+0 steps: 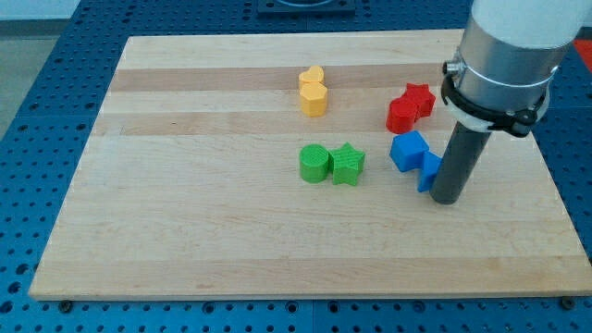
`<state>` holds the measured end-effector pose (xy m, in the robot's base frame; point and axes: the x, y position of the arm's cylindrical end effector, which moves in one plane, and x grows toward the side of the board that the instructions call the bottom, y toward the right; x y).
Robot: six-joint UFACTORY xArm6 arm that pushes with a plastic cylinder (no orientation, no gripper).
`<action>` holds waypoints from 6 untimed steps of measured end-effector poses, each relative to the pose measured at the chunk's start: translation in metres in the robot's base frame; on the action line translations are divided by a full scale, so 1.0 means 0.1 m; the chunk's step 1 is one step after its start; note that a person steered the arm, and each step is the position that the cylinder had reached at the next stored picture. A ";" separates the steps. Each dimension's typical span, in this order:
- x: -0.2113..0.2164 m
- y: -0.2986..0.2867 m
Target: Point at the green circle
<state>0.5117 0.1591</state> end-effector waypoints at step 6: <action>0.07 -1.76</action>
